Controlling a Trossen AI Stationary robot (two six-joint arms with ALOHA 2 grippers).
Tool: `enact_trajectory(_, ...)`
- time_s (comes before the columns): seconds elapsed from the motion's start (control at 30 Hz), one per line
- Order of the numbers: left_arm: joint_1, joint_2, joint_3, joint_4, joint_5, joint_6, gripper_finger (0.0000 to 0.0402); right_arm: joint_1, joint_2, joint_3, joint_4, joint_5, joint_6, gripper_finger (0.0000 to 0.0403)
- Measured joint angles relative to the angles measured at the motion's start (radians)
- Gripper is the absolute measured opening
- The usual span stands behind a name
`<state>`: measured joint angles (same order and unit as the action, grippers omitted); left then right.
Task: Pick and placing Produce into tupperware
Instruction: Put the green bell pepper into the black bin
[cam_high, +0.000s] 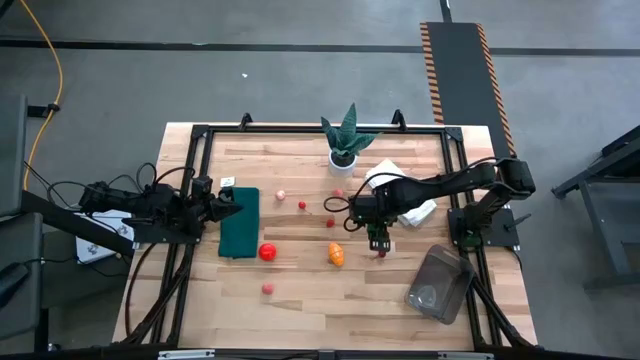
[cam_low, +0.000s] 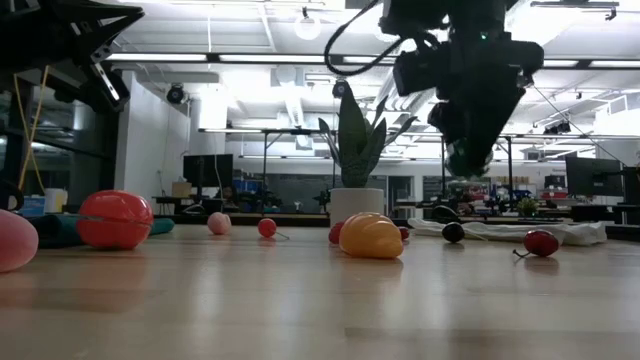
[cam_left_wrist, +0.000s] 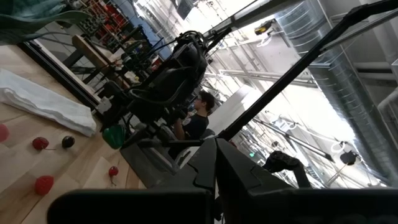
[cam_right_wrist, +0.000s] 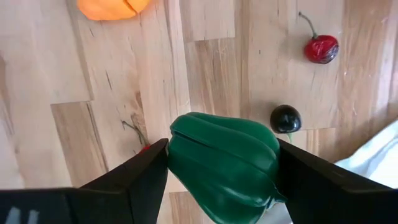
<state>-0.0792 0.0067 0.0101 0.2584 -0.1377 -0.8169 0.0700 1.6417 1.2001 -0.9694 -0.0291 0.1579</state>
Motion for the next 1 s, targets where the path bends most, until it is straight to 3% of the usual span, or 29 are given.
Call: enact_trajectory(1.0, 0.0, 0.0, 0.0, -0.001, 0.029, 0.0, 0.0001, 0.0, 0.0, 0.429, -0.316, 0.0, 0.071, 0.0252)
